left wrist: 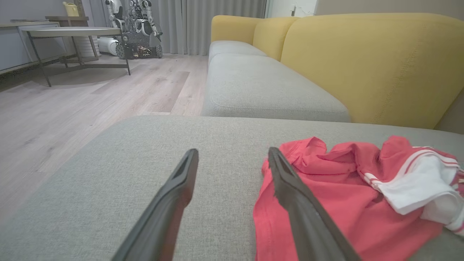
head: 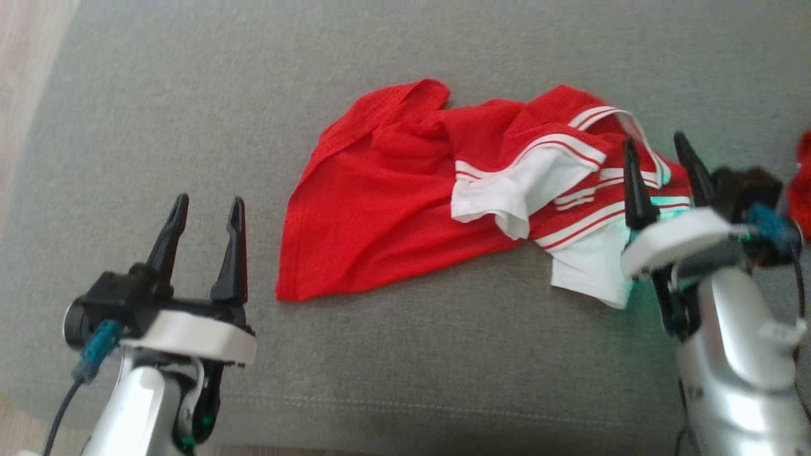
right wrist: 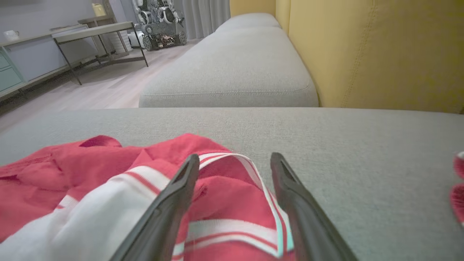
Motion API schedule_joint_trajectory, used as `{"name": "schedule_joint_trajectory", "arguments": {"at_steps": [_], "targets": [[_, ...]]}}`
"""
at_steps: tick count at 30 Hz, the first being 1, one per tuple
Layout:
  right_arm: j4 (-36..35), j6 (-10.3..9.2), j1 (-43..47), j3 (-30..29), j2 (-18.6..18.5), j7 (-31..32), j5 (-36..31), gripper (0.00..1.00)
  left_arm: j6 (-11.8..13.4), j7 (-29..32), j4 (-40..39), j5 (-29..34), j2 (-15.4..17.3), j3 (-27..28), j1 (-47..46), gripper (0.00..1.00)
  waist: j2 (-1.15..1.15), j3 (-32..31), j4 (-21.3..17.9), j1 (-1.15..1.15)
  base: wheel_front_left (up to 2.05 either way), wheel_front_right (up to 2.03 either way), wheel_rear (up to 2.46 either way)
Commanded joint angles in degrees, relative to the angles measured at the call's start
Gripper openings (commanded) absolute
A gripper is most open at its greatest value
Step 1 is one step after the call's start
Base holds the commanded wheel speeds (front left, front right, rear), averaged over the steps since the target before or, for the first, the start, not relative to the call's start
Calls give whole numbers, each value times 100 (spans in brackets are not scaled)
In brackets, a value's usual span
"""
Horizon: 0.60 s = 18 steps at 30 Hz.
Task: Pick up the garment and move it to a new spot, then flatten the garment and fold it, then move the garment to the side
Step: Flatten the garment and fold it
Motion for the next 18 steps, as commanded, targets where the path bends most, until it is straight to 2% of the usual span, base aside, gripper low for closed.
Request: {"name": "schedule_joint_trajectory", "arguments": {"at_steps": [1, 10, 18], "targets": [[-475, -4, 184, 162, 69, -47, 29, 100, -9, -52, -139, 54, 116, 279, -9, 100, 0, -158, -143, 0, 0, 0, 0], [-2350, -4, 1848, 256, 84, 449, 233, 100, 20, -45, -75, 82, 180, 286, 400, 100, 0, -511, -395, 0, 0, 0, 0], [-3189, -4, 2610, 191, 85, 774, 382, 100, 32, 5, -74, 63, 217, 233, 526, 100, 0, -580, -460, 0, 0, 0, 0]]}}
